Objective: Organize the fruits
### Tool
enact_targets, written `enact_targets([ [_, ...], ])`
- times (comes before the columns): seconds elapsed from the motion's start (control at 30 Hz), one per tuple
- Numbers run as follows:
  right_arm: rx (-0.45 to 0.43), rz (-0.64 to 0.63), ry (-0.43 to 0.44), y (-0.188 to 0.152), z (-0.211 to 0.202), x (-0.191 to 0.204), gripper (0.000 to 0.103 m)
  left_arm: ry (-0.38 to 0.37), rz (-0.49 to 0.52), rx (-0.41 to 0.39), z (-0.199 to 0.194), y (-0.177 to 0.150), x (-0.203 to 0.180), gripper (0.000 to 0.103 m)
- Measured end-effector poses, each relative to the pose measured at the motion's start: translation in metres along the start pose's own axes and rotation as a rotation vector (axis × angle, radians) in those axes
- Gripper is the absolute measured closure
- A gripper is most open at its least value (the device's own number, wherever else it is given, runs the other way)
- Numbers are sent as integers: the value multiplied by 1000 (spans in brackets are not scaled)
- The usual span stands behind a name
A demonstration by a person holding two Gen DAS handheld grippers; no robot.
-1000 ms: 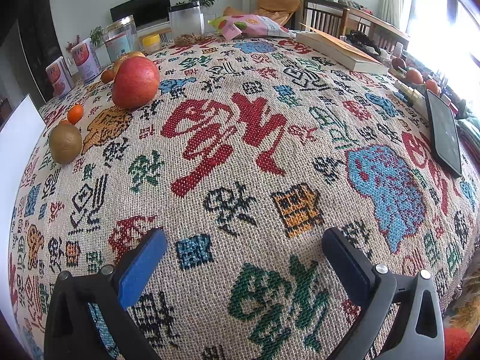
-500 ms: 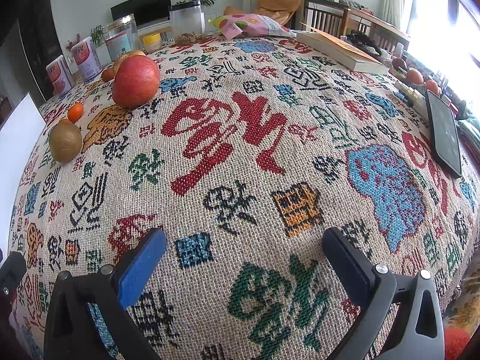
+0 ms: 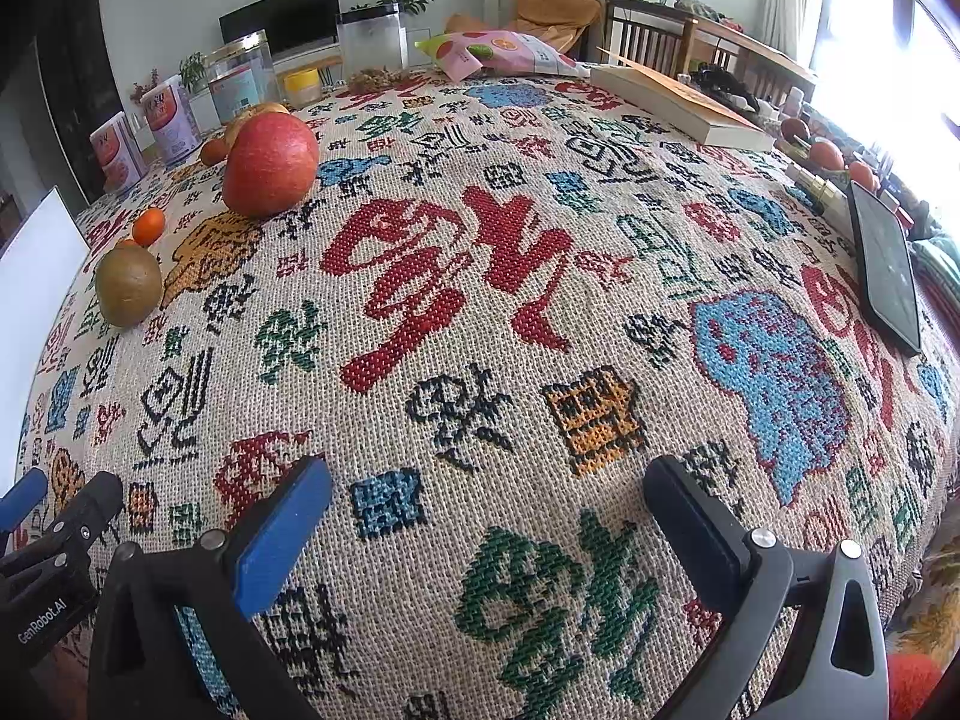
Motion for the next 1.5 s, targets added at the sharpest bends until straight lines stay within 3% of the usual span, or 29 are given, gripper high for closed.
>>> enact_targets([
  [0.7,0,0,0,0,0,0,0,1,1,-5,-2,-2,0,1],
  [0.8,0,0,0,0,0,0,0,-29,-8,-8,-5,-1,0,1],
  [0.9,-1,2,-1,0,0,0,0,-119,-46,-35,-7,18,2,1],
  [1.03,-3,3,-4,0,0,1,0,-113,-65,-80,2,60,-4,1],
  [1.13,-3,3,-4,1,0,1,0,-80,-69,-47,29,85,-6,1],
  [1.33,-4,4,-4,0,0,1,0,-55,-83,-8,63,96,-4,3],
  [1.4,-4,4,-4,0,0,1,0,-50,-64,-36,61,97,-3,9],
  [1.43,-4,4,-4,0,0,0,0,-55,-60,-46,60,97,-2,28],
  [1.47,-4,4,-4,0,0,1,0,-73,-52,-53,59,97,-1,40],
  [1.5,-5,4,-5,1,0,1,0,-88,-46,-71,55,96,0,46],
])
Point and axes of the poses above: each gripper's, at about its wrist camera, not at the fingertips, and z roughly the way its jaws point, x to its left, y to its top, the point moved 3 cm from there along z, roughly the way its jaws point, and after that the axes turned 8 degrees about z, right-handed, at the moved point
